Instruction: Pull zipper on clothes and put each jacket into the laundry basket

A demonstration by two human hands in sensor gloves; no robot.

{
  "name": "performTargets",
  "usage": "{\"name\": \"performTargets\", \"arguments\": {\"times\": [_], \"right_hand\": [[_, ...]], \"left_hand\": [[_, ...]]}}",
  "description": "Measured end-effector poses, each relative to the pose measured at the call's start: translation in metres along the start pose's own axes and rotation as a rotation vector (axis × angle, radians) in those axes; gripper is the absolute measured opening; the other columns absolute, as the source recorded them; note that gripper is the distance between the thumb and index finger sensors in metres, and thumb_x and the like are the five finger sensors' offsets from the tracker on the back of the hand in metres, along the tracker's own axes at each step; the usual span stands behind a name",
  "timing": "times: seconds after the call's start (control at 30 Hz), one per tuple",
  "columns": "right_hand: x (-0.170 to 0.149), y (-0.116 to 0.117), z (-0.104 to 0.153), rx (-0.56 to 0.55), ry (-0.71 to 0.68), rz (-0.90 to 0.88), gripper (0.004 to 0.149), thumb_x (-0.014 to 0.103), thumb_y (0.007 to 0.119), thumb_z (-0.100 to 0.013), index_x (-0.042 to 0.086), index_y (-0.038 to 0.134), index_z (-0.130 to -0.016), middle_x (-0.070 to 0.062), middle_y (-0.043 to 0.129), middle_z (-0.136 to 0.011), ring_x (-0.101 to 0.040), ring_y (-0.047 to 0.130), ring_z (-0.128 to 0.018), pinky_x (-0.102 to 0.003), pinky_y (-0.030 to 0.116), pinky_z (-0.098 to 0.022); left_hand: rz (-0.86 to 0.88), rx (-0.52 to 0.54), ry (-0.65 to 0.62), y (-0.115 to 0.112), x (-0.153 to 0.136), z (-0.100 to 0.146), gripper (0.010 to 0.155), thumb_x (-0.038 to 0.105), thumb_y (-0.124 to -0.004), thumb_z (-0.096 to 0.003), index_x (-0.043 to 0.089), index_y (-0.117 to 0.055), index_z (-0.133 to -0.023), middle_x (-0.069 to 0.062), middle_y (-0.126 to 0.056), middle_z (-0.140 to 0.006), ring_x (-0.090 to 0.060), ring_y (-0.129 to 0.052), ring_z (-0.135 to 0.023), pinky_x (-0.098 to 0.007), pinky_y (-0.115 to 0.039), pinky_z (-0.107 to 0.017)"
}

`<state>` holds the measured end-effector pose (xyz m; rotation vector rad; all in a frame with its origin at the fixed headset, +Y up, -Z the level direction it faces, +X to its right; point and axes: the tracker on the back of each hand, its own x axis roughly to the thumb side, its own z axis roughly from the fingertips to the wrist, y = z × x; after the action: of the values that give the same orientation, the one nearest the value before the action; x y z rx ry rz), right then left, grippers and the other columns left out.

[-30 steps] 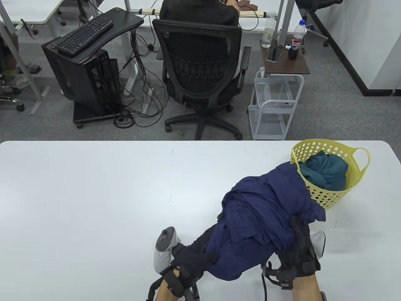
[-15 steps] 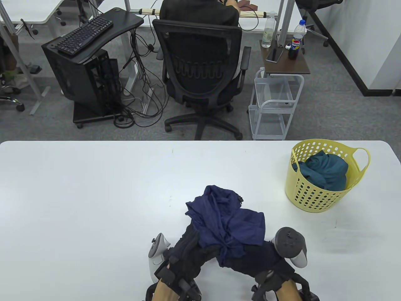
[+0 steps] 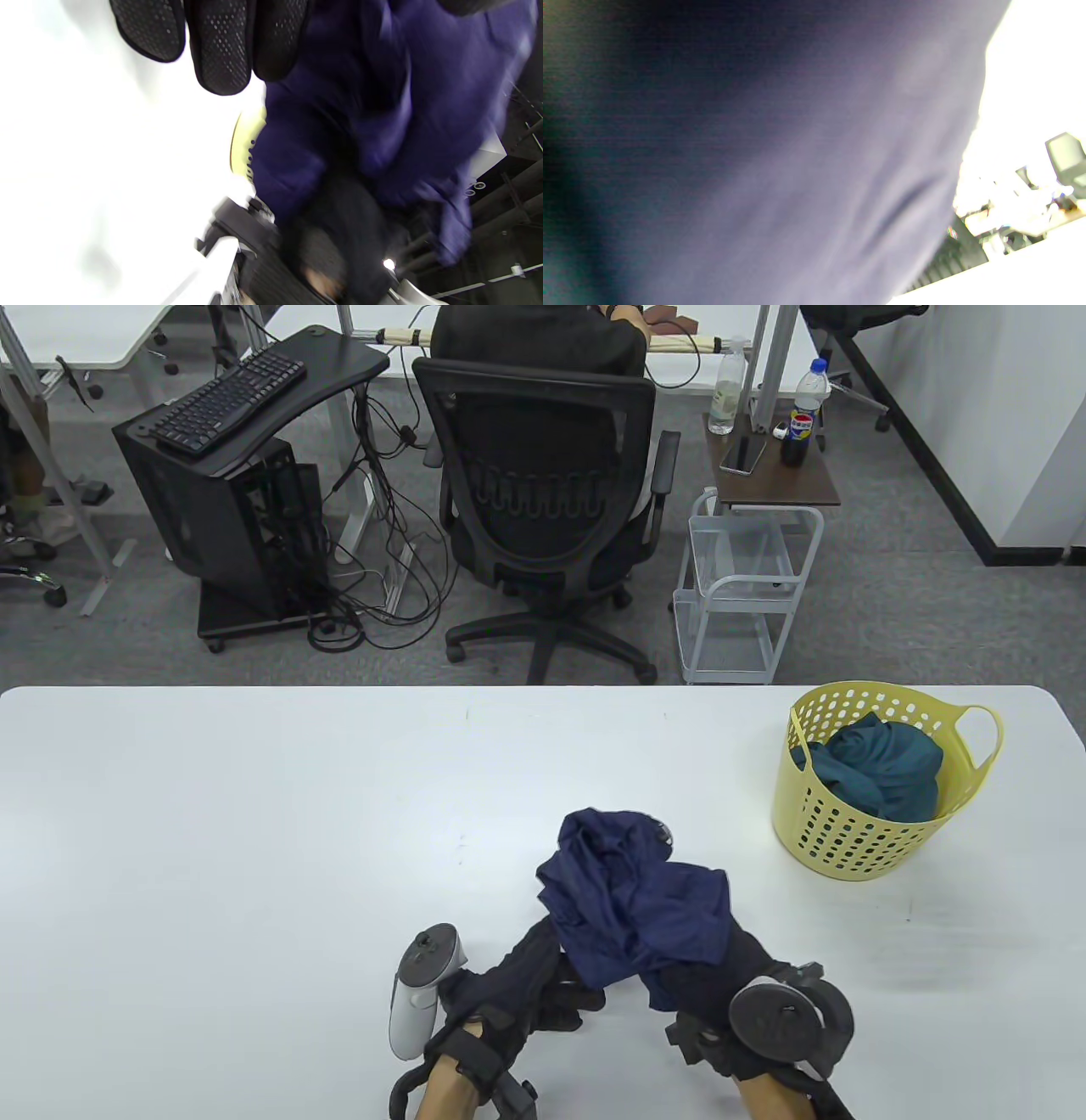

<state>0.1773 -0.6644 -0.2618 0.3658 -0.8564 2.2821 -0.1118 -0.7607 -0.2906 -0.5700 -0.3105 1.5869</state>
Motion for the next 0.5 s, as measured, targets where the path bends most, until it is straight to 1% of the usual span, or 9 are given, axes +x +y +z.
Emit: {"name": "performTargets", "arguments": {"times": [0.03, 0.07, 0.13, 0.17, 0.27, 0.37, 0.43, 0.47, 0.5], "right_hand": [[-0.001, -0.019, -0.010, -0.079, 0.009, 0.024, 0.057, 0.026, 0.096, -0.050, 0.037, 0.070, -0.100, 0.000, 0.079, -0.107, -0.041, 0.099, -0.069, -0.045, 0.089, -0.046], [-0.001, -0.025, -0.013, -0.100, 0.013, 0.039, 0.058, 0.027, 0.095, -0.050, 0.038, 0.068, -0.100, 0.000, 0.077, -0.108, -0.041, 0.098, -0.070, -0.045, 0.088, -0.047], [-0.008, -0.051, -0.032, -0.185, 0.036, 0.128, 0.061, 0.028, 0.093, -0.051, 0.036, 0.064, -0.103, 0.001, 0.075, -0.109, -0.040, 0.097, -0.071, -0.044, 0.087, -0.048], [-0.015, -0.065, -0.045, -0.232, 0.055, 0.184, 0.061, 0.028, 0.093, -0.051, 0.036, 0.063, -0.104, 0.001, 0.074, -0.110, -0.040, 0.096, -0.072, -0.044, 0.087, -0.049], [-0.043, -0.098, -0.081, -0.317, 0.144, 0.317, 0.061, 0.028, 0.092, -0.052, 0.037, 0.062, -0.104, 0.001, 0.073, -0.111, -0.040, 0.095, -0.074, -0.044, 0.086, -0.050], [-0.073, -0.111, -0.110, -0.328, 0.195, 0.515, 0.061, 0.027, 0.091, -0.053, 0.039, 0.060, -0.104, 0.002, 0.069, -0.112, -0.041, 0.090, -0.080, -0.046, 0.083, -0.054], [-0.104, -0.105, -0.126, -0.237, 0.255, 0.688, 0.065, 0.028, 0.089, -0.053, 0.039, 0.054, -0.106, 0.002, 0.061, -0.115, -0.042, 0.081, -0.088, -0.049, 0.078, -0.059], [-0.126, -0.097, -0.131, -0.087, 0.303, 0.725, 0.070, 0.035, 0.087, -0.052, 0.037, 0.047, -0.109, 0.002, 0.052, -0.119, -0.043, 0.070, -0.096, -0.053, 0.069, -0.067], [-0.145, -0.091, -0.132, 0.052, 0.363, 0.693, 0.077, 0.052, 0.085, -0.048, 0.037, 0.043, -0.111, 0.004, 0.042, -0.122, -0.043, 0.052, -0.106, -0.061, 0.055, -0.072]], "left_hand": [[-0.074, 0.083, -0.015, 0.008, 0.005, 0.005, 0.082, 0.072, -0.059, -0.0467, 0.029, -0.029, -0.110, -0.004, -0.067, -0.111, -0.036, -0.080, -0.092, -0.060, -0.065, -0.064], [-0.128, 0.141, -0.018, 0.013, 0.008, 0.008, 0.082, 0.072, -0.059, -0.0467, 0.030, -0.029, -0.110, -0.003, -0.066, -0.111, -0.036, -0.079, -0.094, -0.061, -0.064, -0.064], [-0.278, 0.308, -0.017, 0.025, 0.016, 0.018, 0.080, 0.071, -0.061, -0.0460, 0.034, -0.032, -0.110, -0.003, -0.064, -0.112, -0.039, -0.076, -0.095, -0.064, -0.062, -0.063], [-0.393, 0.422, -0.009, 0.032, 0.020, 0.024, 0.079, 0.071, -0.062, -0.0452, 0.035, -0.035, -0.110, -0.003, -0.065, -0.112, -0.039, -0.076, -0.095, -0.065, -0.061, -0.063], [-0.712, 0.648, 0.033, 0.046, 0.028, 0.035, 0.078, 0.072, -0.062, -0.0434, 0.036, -0.040, -0.109, -0.001, -0.068, -0.111, -0.038, -0.078, -0.094, -0.064, -0.063, -0.062], [-0.894, 0.746, 0.080, 0.050, 0.031, 0.037, 0.077, 0.071, -0.063, -0.0422, 0.037, -0.044, -0.108, 0.000, -0.071, -0.109, -0.038, -0.079, -0.094, -0.065, -0.063, -0.061], [-0.947, 0.757, 0.101, 0.049, 0.031, 0.035, 0.076, 0.071, -0.064, -0.0421, 0.037, -0.046, -0.108, 0.000, -0.071, -0.109, -0.038, -0.078, -0.094, -0.065, -0.062, -0.062], [-0.966, 0.764, 0.106, 0.048, 0.031, 0.034, 0.075, 0.070, -0.064, -0.0420, 0.037, -0.047, -0.107, 0.000, -0.072, -0.109, -0.038, -0.078, -0.094, -0.065, -0.062, -0.062], [-0.982, 0.768, 0.108, 0.047, 0.031, 0.033, 0.074, 0.069, -0.064, -0.0420, 0.037, -0.048, -0.107, 0.001, -0.072, -0.109, -0.038, -0.078, -0.095, -0.065, -0.062, -0.062]]}}
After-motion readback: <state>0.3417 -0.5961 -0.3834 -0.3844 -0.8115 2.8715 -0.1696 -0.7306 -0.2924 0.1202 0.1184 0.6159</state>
